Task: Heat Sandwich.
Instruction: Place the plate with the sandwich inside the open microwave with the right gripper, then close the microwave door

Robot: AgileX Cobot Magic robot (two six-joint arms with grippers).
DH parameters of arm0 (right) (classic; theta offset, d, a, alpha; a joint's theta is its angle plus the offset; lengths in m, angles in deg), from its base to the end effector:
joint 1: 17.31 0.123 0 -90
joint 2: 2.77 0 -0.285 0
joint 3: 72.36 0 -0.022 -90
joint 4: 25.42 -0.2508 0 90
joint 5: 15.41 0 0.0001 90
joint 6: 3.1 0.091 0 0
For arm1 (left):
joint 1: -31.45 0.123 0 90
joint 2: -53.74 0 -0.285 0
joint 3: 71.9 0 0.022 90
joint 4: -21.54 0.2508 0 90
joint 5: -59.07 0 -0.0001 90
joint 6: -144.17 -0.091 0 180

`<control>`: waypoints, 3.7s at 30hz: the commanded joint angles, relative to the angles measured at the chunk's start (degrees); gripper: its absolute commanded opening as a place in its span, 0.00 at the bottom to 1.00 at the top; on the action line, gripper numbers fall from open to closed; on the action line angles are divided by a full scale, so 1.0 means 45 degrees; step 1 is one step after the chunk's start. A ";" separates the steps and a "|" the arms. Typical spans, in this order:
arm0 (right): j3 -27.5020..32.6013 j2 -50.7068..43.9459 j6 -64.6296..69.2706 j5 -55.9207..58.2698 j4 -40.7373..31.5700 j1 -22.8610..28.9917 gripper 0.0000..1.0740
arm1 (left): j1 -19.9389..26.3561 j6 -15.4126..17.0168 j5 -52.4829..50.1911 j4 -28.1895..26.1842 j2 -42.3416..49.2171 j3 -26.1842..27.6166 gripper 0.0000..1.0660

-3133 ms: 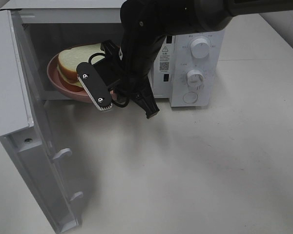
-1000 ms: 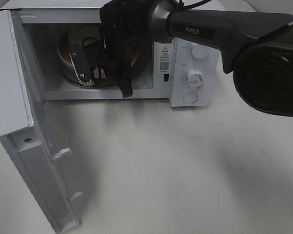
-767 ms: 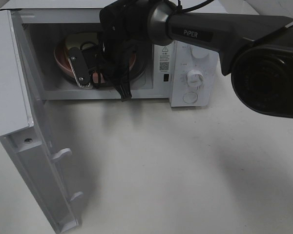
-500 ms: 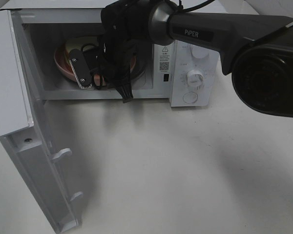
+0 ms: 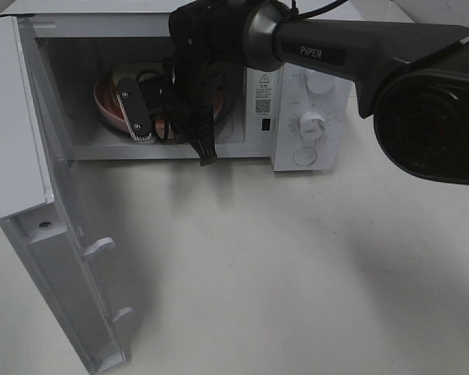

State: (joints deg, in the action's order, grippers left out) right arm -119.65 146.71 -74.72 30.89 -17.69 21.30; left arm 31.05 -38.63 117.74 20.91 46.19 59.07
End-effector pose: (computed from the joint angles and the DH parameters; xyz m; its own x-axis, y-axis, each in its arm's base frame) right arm 0.4298 0.3319 0.1592 0.4164 -0.9084 -0.0381 -0.7782 -0.3344 -0.5316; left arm -0.0031 -0.0008 0.2780 -0.4255 0.0461 -0.9038 0.0339 0.9988 0.0350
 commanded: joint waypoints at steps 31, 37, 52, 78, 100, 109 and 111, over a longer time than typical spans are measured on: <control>-0.0153 -0.0166 0.2508 -0.0891 0.0127 0.0000 0.71 | -0.0025 0.0025 0.0038 0.0064 0.0357 -0.0013 0.99; 0.0509 -0.0420 0.2559 -0.1897 0.0458 0.0000 0.74 | -0.0025 0.0025 0.0038 0.0064 0.0357 -0.0013 0.99; 0.1923 -0.1324 0.3183 -0.3272 0.1235 0.0038 0.73 | -0.0025 0.0025 0.0038 0.0064 0.0357 -0.0013 0.99; 0.4214 -0.2814 0.4189 -0.4278 0.1808 0.0191 0.71 | -0.0025 0.0025 0.0038 0.0064 0.0357 -0.0013 0.99; 0.9116 -0.6061 0.6073 -0.5399 0.2228 0.0344 0.71 | -0.0025 0.0025 0.0038 0.0064 0.0357 -0.0013 0.99; 1.1217 -0.7856 0.6315 -0.5500 0.2228 0.0344 0.71 | -0.0025 0.0025 0.0038 0.0064 0.0357 -0.0013 0.99; 1.1663 -0.8263 0.6328 -0.5500 0.2228 0.0344 0.71 | -0.0025 0.0025 0.0038 0.0064 0.0357 -0.0013 0.99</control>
State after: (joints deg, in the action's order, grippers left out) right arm -68.54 111.30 -46.65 6.36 -7.72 22.79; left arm 31.05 -38.63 117.74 21.02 46.19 59.07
